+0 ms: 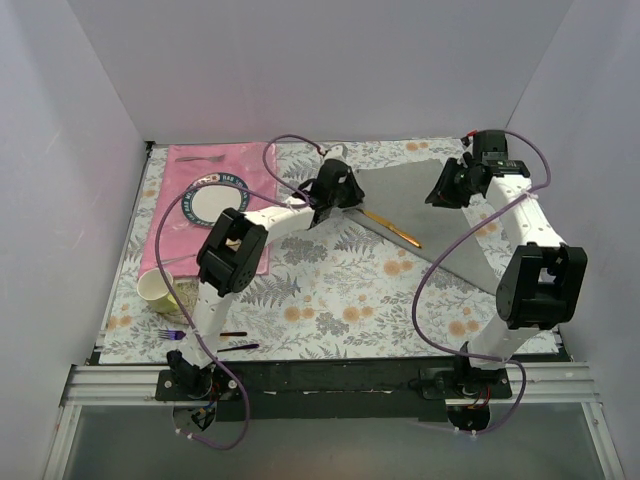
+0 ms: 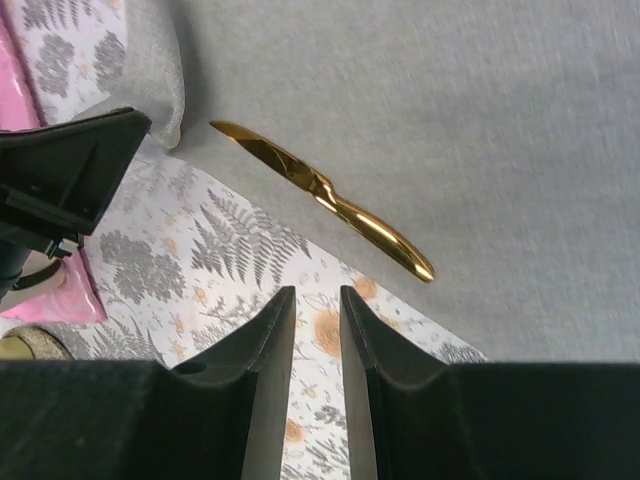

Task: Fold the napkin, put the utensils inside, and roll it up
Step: Fold the napkin

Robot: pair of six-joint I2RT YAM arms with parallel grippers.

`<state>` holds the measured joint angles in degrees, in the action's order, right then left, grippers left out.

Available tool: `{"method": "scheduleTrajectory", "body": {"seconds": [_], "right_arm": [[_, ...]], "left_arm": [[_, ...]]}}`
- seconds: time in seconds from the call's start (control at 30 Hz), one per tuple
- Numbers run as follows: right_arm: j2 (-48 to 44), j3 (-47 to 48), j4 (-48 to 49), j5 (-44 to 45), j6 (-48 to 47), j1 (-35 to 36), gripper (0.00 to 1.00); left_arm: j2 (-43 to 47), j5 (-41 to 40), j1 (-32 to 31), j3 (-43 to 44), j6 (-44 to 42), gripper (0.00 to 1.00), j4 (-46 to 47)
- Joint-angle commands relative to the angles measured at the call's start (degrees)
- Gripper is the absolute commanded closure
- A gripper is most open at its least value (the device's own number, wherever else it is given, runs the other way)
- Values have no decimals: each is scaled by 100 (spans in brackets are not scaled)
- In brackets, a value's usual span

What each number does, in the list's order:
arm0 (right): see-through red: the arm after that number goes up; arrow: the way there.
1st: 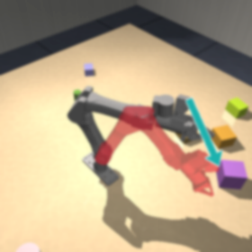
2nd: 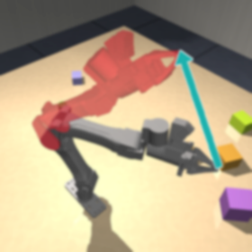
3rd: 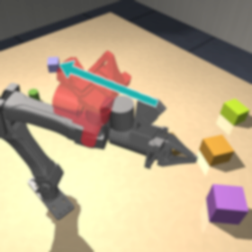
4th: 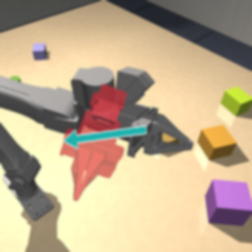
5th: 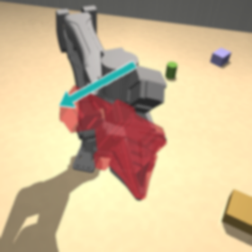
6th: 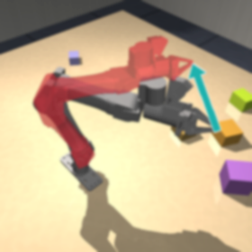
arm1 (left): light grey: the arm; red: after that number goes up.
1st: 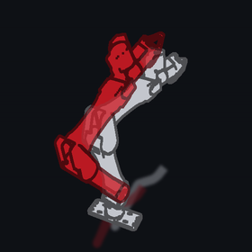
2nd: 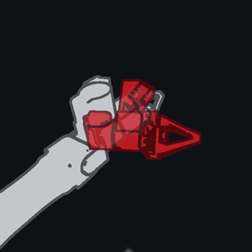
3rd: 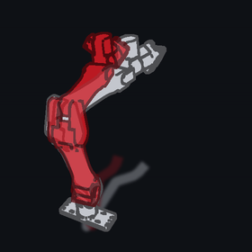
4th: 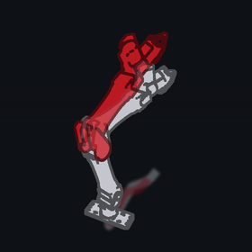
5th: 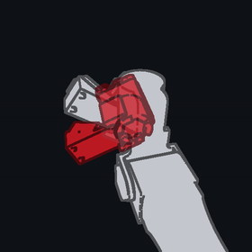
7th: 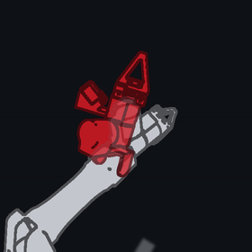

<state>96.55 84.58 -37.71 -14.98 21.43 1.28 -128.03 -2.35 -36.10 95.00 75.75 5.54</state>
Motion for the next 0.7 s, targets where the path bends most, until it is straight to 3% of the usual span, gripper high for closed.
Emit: {"method": "scheduleTrajectory", "body": {"seconds": [0.0,0.33,0.67], "right_arm": [[-522,-476,-43,-101,-209,-294,67],[-1121,-1479,98,-207,-359,-690,67],[-910,-1585,387,-566,-113,-699,66]], "left_arm": [[463,-72,-424,159,-288,100,-132],[243,-169,-1171,238,-868,100,-176],[252,93,-1268,-8,-781,99,-351]]}}
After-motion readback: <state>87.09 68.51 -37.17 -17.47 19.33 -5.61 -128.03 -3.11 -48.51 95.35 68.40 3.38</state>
